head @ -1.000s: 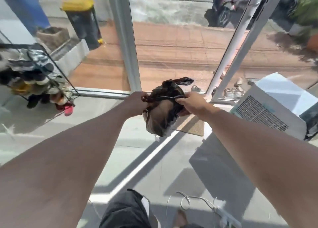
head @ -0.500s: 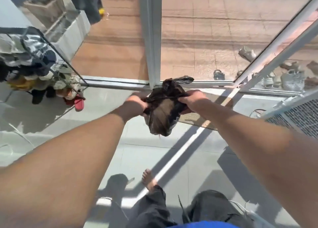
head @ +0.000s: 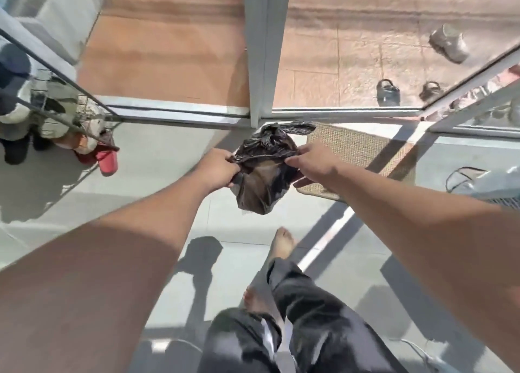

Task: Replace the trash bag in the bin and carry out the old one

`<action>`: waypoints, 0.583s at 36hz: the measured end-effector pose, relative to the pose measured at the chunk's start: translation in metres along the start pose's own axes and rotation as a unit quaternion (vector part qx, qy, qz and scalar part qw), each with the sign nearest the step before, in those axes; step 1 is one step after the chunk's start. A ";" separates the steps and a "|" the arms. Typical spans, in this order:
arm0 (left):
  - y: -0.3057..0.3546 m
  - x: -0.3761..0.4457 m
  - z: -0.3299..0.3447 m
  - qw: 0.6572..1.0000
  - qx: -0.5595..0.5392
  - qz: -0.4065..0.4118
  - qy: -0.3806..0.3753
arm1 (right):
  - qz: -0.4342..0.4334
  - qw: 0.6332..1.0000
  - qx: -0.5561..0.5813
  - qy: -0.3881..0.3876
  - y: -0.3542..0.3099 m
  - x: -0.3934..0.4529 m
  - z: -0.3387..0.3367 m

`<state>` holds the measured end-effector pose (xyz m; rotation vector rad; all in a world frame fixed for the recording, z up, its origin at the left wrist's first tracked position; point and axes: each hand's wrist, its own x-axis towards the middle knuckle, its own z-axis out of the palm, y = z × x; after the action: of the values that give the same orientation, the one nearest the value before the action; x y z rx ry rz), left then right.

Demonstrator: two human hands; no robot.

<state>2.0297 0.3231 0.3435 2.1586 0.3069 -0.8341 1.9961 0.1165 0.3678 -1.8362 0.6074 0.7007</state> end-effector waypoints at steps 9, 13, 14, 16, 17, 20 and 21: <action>-0.101 0.204 0.078 0.996 0.079 -0.017 -0.039 | 0.067 0.995 -0.075 -0.020 0.097 0.196 0.056; -0.149 0.271 0.108 0.995 0.092 0.002 -0.045 | 0.071 0.993 -0.098 -0.001 0.151 0.268 0.085; -0.155 0.282 0.113 0.995 0.092 0.004 -0.044 | 0.073 0.992 -0.098 0.008 0.158 0.279 0.089; -0.173 0.309 0.126 0.994 0.110 0.002 -0.029 | 0.080 0.993 -0.088 0.027 0.178 0.311 0.105; -0.177 0.317 0.130 0.993 0.119 0.003 -0.024 | 0.078 0.993 -0.084 0.033 0.183 0.319 0.109; -0.195 0.347 0.148 0.990 0.137 -0.004 -0.020 | 0.092 0.991 -0.097 0.033 0.203 0.346 0.123; -0.200 0.352 0.151 0.989 0.146 -0.007 -0.017 | 0.088 0.990 -0.107 0.033 0.207 0.350 0.125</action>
<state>2.1322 0.3245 -0.0762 2.4113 0.1900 -0.9734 2.0763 0.1338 -0.0494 -2.0277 0.7700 0.8521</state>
